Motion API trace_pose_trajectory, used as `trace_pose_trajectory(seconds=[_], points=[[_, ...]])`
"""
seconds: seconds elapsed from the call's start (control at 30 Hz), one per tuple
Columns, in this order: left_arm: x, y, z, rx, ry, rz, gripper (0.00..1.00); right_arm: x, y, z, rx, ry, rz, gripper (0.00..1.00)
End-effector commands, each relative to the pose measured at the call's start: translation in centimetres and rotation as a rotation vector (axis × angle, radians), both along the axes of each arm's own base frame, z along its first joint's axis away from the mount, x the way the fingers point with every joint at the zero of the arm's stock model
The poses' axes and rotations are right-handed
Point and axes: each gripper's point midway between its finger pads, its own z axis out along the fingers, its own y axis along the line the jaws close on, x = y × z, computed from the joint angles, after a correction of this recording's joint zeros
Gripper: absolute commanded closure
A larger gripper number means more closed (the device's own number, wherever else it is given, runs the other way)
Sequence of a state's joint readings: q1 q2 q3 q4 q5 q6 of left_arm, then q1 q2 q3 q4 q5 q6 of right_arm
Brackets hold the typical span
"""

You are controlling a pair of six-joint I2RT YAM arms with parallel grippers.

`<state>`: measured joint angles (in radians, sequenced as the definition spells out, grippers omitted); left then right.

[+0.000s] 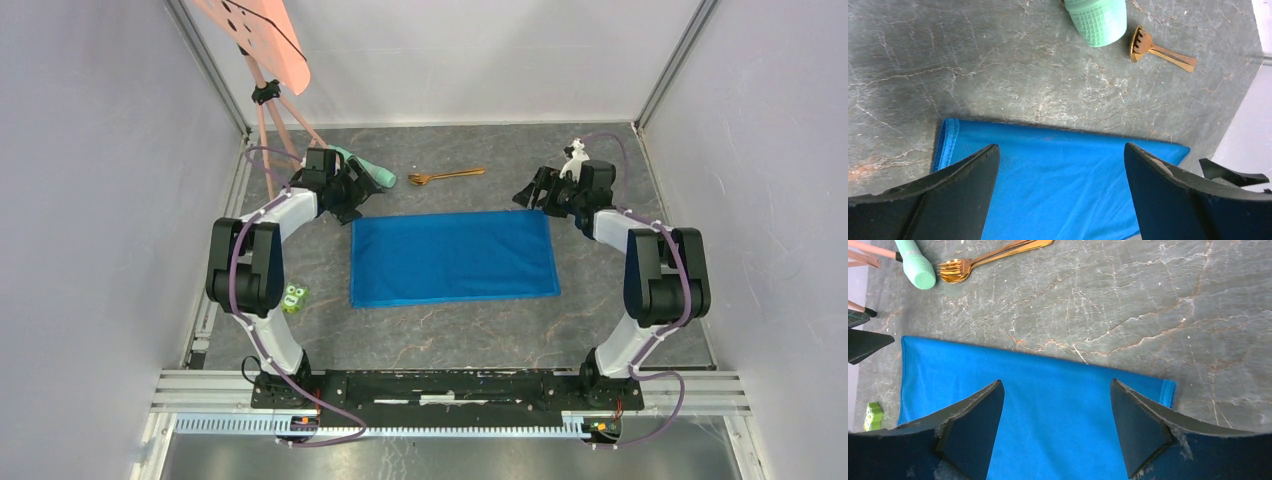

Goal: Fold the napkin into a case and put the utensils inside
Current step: Pick up the rectangle-folded napkin from the center of the board.

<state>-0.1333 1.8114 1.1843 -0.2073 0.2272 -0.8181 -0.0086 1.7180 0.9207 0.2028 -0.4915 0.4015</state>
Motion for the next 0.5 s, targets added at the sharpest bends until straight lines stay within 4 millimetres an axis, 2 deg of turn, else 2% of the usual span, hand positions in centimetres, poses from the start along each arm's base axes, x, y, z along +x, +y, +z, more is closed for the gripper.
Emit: trace_pose_trajectory(seconds=[0.0,0.2,0.3,0.4,0.47], points=[[0.8,-0.7,-0.2,-0.019,0.004,-0.024,0.00,1.6,0.7,0.1,0.047,-0.024,0.007,0.16],[1.0,0.5,-3.6,0.017,0.081,-0.002,0.00,2.1,0.1,-2.8,0.013,0.018,-0.014,0.16],[0.6,1.7,-4.9,0.063,0.113,0.012,0.00,2.2,-0.9,-4.1,-0.028,0.040,-0.024,0.16],[0.4,2.8,-4.8,0.124,0.117,0.013,0.00,2.4,-2.5,-5.0,-0.120,0.058,-0.040,0.16],[0.5,2.7,-4.0,0.133,0.101,0.000,0.00,2.3,-3.5,-5.1,-0.197,0.095,-0.047,0.17]])
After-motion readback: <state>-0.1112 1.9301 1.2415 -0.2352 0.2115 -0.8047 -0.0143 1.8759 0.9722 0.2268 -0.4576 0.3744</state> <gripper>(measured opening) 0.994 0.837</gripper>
